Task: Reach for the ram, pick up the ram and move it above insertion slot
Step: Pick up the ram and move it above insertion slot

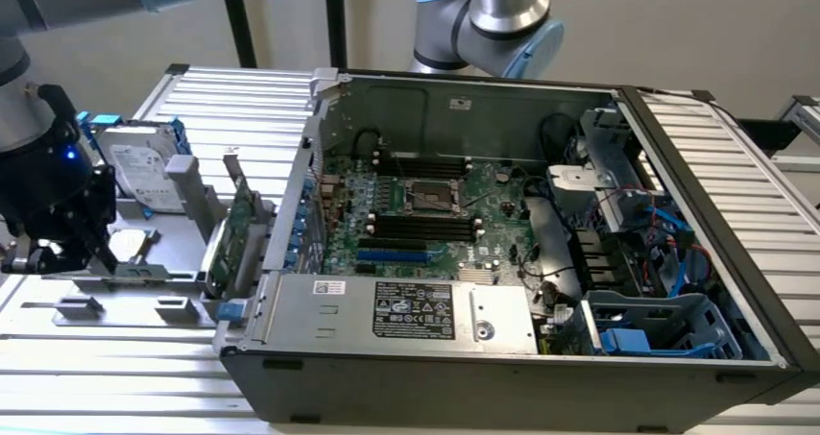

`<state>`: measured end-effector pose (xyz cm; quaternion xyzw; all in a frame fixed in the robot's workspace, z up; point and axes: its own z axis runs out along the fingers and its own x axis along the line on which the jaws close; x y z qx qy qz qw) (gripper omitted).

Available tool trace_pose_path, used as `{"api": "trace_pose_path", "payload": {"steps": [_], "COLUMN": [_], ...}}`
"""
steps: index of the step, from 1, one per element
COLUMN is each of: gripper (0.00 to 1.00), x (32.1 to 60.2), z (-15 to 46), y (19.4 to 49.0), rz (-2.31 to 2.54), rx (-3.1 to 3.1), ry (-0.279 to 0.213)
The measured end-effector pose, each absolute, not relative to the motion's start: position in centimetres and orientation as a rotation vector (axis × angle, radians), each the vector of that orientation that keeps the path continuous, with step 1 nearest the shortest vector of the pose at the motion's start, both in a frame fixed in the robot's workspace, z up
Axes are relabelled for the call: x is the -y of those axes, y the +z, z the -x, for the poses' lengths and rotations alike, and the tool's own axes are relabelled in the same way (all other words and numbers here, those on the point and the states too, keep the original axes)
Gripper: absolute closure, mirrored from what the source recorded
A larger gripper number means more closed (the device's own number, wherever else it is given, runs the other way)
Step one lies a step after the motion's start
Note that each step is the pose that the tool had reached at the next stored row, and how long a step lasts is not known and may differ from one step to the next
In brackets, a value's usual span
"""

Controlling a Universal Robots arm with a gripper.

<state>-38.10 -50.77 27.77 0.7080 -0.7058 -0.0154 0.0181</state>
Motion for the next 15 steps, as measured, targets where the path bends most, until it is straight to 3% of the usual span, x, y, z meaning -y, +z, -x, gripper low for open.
{"api": "trace_pose_path", "payload": {"steps": [15], "gripper": [0.87], "x": [50.8], "z": [33.3], "y": [34.6], "rz": [-2.203], "rx": [2.192], "ry": [-0.058]}}
